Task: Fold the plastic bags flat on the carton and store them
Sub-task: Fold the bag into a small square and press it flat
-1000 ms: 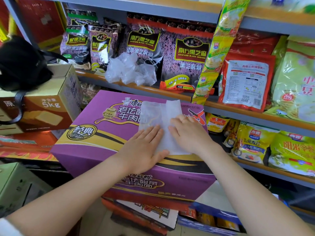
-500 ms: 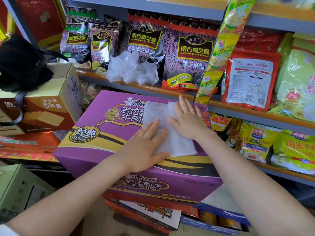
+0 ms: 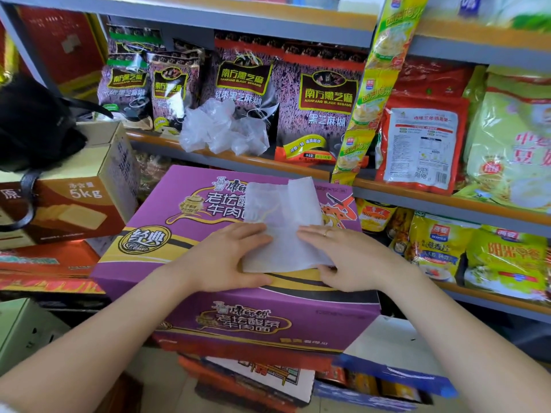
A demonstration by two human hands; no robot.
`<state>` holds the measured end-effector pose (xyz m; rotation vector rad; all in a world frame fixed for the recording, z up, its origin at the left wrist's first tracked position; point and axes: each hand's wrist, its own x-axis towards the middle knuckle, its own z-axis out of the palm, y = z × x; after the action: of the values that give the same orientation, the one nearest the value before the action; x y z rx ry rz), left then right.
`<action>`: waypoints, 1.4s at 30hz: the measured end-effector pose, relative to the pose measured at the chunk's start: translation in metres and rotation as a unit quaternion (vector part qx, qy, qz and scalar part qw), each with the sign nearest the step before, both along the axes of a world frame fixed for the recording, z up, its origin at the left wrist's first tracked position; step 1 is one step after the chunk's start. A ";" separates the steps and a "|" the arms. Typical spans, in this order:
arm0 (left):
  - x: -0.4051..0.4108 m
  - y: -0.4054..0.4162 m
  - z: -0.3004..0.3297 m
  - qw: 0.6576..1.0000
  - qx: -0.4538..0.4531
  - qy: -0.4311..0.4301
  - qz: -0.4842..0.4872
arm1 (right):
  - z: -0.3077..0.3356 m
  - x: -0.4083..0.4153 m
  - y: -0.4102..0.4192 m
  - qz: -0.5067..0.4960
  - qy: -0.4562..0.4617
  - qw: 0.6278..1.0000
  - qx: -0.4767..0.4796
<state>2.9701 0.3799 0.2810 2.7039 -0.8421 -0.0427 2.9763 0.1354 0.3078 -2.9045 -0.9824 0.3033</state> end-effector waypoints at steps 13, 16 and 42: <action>-0.001 0.004 0.006 0.987 -0.158 0.023 0.025 | -0.004 0.003 -0.010 -0.116 0.055 0.941 0.314; -0.008 0.009 0.003 0.971 -0.226 0.054 0.048 | 0.000 0.000 -0.011 -0.120 0.088 0.919 0.365; 0.034 -0.021 0.004 0.962 -0.051 -0.055 0.264 | -0.025 0.046 0.045 -0.373 -0.108 0.906 0.167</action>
<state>3.0040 0.3588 0.2848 2.7563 -0.1195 0.2619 3.0223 0.1799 0.2824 -2.7537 0.1211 -0.2178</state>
